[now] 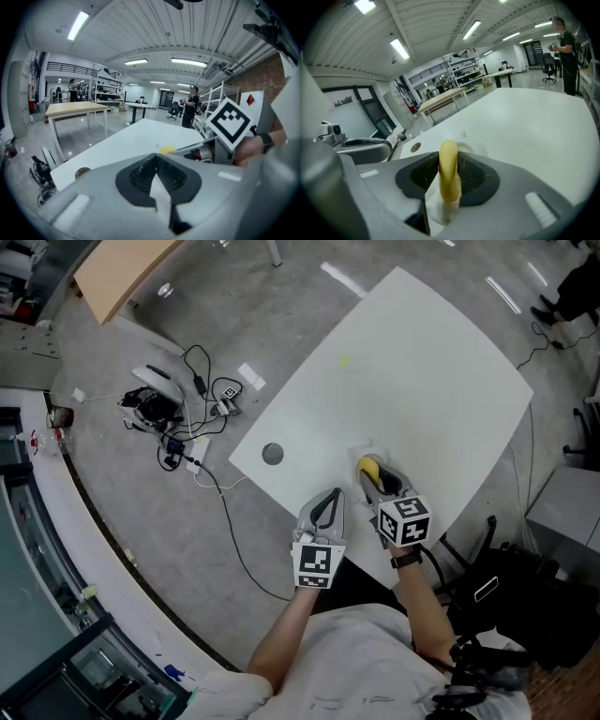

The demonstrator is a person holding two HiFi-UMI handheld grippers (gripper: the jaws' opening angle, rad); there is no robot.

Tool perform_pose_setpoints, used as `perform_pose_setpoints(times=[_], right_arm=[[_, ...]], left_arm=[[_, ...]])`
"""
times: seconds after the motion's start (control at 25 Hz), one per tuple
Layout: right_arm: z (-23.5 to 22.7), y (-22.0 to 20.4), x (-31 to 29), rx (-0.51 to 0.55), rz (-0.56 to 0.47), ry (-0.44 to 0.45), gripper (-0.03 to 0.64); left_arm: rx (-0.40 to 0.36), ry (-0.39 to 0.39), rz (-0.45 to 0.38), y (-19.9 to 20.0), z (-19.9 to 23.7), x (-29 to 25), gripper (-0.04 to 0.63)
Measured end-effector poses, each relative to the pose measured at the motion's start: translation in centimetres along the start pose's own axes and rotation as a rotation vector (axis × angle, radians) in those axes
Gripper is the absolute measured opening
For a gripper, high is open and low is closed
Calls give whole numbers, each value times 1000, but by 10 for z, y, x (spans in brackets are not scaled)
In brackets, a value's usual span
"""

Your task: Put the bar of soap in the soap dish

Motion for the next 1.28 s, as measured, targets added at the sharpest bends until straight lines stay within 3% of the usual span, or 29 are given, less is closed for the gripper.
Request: perform_pose_setpoints(times=[0.16,0.32,0.48,0.52,0.56,0.6,1.0,1.28], right_arm=[[-1,16,10,58,-45,-47,186],[8,24,30,85,-91,-60,187],[29,31,54,122,-129,-57,142],[36,32,61,138,-142,-57,100],[44,33,69,159,-158,-56,31],[53,36,77,182,-176,-56,9],[165,33,170,374,-367,-105,9],[254,-2,234,501,-462,-113,9]], left_arm=[[-5,-5,-10,2,-3,4,2],[-7,-15,-45,10,-8,17,2],[-14,-20,-97,26,-15,33,2],[-17,-21,-112,30,-17,39,2],[-21,-22,-129,34,-19,45,2],[-24,-23,-148,39,-21,51,2],[-49,-51,-358,82,-36,159,2],[-26,-83,-438,68,-51,243,2]])
Point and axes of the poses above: the fingertips, and each gripper's own axes: x backward along the fingers, z to its left, y out of its top, the point moved 2 cm from there along x, backward along the fingers, and after that the axes turned 12 degrees about y, right-handed, at the moved point
